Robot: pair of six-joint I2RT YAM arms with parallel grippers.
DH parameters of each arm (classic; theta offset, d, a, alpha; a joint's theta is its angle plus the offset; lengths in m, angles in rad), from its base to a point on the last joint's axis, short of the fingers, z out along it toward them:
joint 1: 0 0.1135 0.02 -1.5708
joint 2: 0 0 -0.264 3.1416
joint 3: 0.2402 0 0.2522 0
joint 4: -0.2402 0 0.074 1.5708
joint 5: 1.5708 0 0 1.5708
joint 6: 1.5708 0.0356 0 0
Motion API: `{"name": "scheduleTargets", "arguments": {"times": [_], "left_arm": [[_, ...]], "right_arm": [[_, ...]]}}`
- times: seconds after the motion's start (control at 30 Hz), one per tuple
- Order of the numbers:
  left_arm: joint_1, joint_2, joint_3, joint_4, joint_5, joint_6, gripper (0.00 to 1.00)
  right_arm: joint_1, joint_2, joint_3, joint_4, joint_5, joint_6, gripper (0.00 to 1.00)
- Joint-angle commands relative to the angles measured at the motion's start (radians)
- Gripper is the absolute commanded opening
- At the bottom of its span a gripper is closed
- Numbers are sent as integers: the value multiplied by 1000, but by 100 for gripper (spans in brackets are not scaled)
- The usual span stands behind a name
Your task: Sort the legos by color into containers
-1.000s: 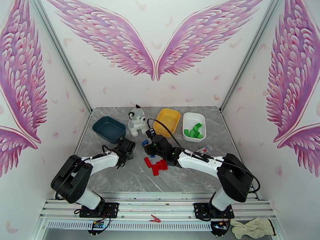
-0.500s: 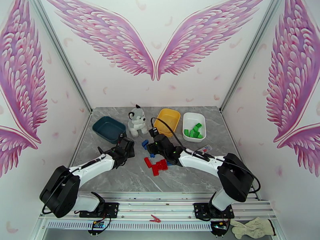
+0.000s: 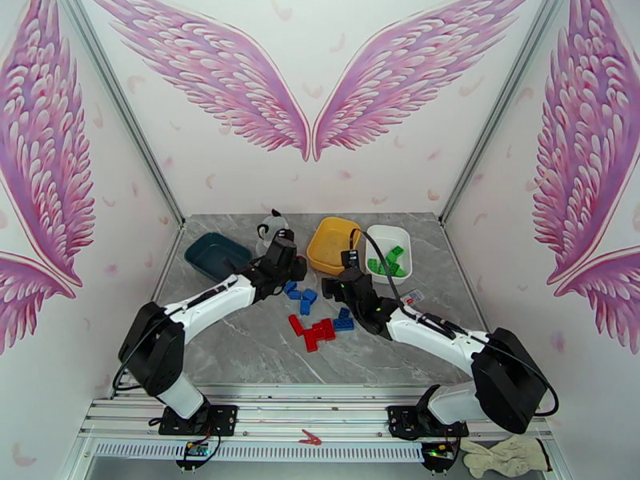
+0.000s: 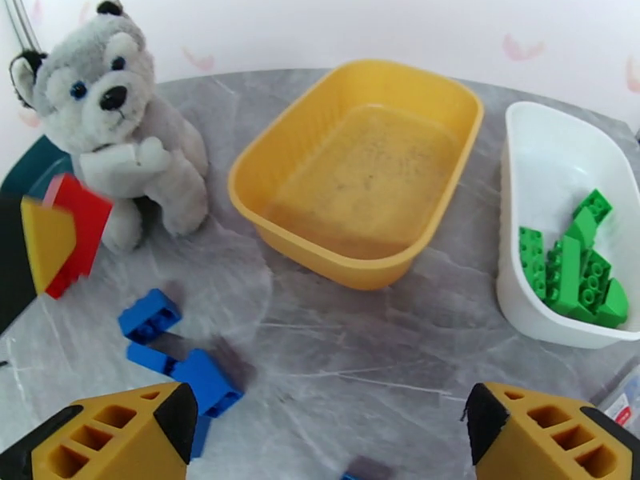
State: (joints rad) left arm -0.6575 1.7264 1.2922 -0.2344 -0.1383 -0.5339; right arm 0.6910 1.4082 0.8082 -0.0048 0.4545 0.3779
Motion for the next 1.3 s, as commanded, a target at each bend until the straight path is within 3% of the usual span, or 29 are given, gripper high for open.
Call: {"name": "scheduleTargets", "arguments": {"times": [0.0, 0.13, 0.23, 0.3, 0.43, 0.57, 0.7, 0.9, 1.1, 1.27], "left_arm": [[-16, 125, 162, -14, 42, 43, 33], [-16, 265, 316, -11, 52, 36, 33], [-17, 347, 416, -20, 49, 41, 38], [-16, 401, 483, -36, 48, 42, 46], [-17, 456, 549, -49, 51, 41, 71], [-29, 420, 504, -26, 40, 48, 78], [-69, 311, 392, 6, -17, 71, 78], [-133, 60, 92, 57, -169, 60, 77], [-152, -270, -283, 48, -362, -8, 78], [-120, -501, -480, -55, -498, -94, 83]], "right_arm": [[-18, -22, -12, 4, 80, 26, 100], [-46, -22, -18, -12, 131, 27, 100], [-95, -38, -39, -27, 78, 55, 100], [-131, -50, -49, -28, 12, 61, 98], [-149, -67, -73, 0, -26, 46, 97], [-148, -58, -74, 15, -62, 33, 97], [-151, -39, -80, 49, -132, 29, 91], [-150, -45, -104, 117, -284, 6, 82], [-143, -50, -126, 189, -405, 14, 83], [-97, 8, -80, 192, -457, 25, 82]]}}
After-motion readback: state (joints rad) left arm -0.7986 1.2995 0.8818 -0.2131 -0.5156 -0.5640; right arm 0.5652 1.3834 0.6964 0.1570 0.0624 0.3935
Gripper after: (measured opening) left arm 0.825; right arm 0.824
